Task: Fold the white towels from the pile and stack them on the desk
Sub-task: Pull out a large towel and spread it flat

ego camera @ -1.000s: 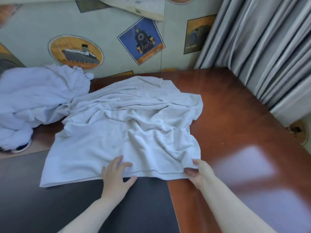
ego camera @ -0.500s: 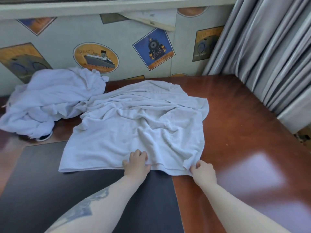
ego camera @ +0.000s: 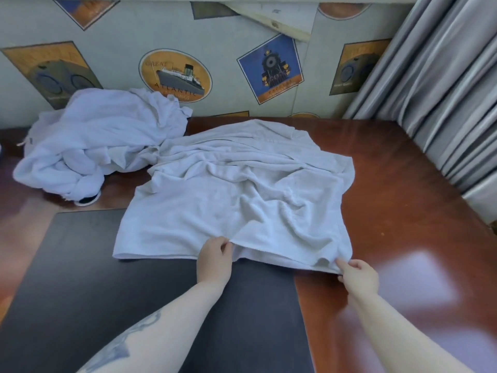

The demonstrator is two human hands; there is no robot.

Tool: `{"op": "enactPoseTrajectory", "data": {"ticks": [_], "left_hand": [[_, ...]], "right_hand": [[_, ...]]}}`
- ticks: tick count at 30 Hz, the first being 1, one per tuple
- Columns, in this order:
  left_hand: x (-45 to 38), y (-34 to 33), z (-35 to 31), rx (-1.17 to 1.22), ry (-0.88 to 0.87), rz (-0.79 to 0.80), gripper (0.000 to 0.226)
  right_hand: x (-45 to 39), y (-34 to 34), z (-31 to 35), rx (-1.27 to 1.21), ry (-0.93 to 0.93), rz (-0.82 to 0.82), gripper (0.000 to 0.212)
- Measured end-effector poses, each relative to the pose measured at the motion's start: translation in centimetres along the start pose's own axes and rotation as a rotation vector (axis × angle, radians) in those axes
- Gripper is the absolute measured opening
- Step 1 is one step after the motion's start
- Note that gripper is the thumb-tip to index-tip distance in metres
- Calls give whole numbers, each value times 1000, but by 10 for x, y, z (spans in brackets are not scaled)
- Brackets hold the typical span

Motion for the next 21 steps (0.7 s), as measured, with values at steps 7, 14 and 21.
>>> {"op": "enactPoseTrajectory", "data": {"ticks": [7,14,21], "left_hand": [[-3,4,9,112,38,-57,13],[-25,50,55,-404,-191,-139,45],[-51,113,99,-332,-31,-159,39]], "right_hand": [[21,-11,-3,-412,-255,185,17],[25,-4,-15,-401,-164,24,9],[29,-26,-3,-596,-177,-360,29]]}}
Point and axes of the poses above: each hand's wrist, its own x-axis away from the middle knuckle, its own y-axis out of the back of the hand, z = x × y, the point moved 1 cm from there along -x, towards the middle knuckle, and after that the axes turned 10 degrees about y, right-handed, at the moved point
